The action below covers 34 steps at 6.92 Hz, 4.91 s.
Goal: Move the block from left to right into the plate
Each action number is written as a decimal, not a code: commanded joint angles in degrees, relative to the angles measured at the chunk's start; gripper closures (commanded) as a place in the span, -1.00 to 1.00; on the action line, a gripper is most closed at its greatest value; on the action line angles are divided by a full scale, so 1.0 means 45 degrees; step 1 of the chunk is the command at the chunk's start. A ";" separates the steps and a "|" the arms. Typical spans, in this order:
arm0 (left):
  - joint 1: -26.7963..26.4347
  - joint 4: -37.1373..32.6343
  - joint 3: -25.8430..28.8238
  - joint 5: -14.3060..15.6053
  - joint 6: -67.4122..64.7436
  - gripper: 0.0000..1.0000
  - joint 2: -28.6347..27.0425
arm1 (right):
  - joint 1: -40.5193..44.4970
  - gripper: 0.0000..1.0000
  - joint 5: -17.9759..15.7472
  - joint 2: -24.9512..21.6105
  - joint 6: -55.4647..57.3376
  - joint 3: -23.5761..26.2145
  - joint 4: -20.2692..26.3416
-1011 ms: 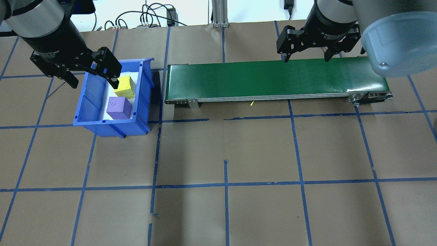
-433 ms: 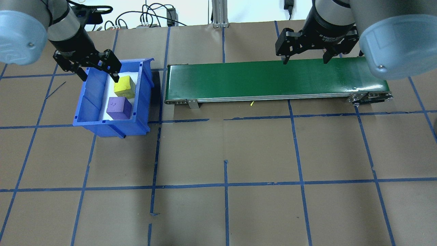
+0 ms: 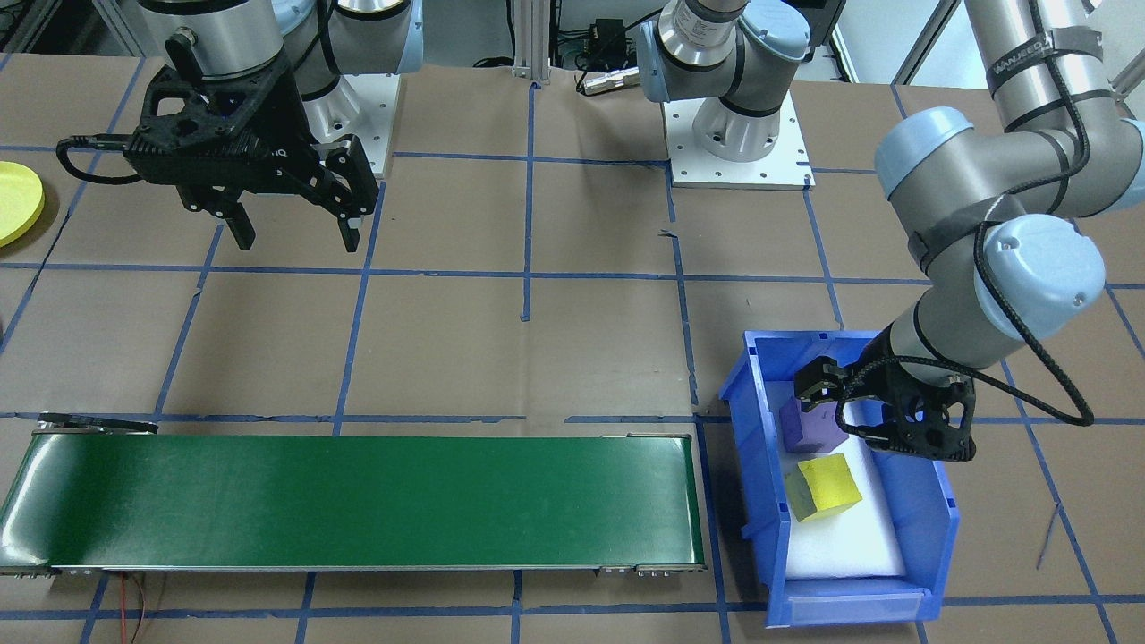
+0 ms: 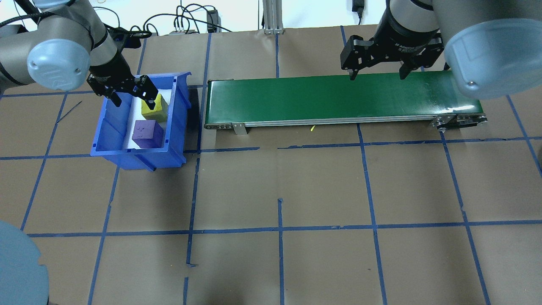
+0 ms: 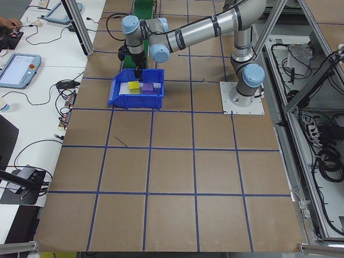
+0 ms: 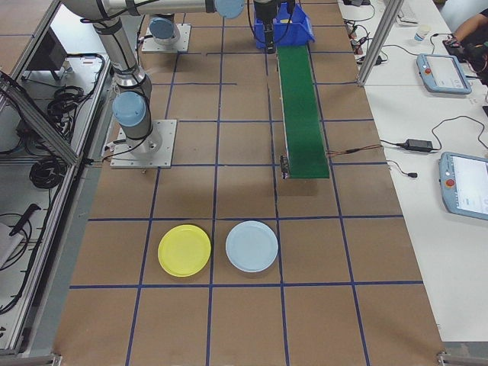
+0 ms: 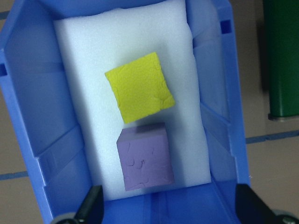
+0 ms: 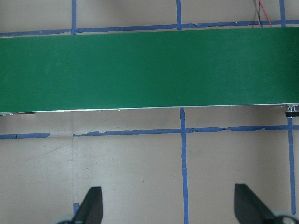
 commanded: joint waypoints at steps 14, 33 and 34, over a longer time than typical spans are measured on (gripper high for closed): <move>-0.1209 -0.1516 0.1121 -0.0043 -0.2810 0.49 0.1162 | -0.0002 -1.00 0.0057 0.0000 0.0017 0.0040 -0.0039; -0.0835 0.1277 0.1693 -0.0934 -0.4232 -1.00 -0.1139 | -0.0138 -1.00 -0.0001 0.0019 -0.1761 0.0040 0.0311; -0.0578 0.1355 0.1712 -0.0884 -0.4232 -1.00 -0.1413 | -0.0197 -1.00 -0.0020 0.0019 -0.1721 -0.0173 0.1588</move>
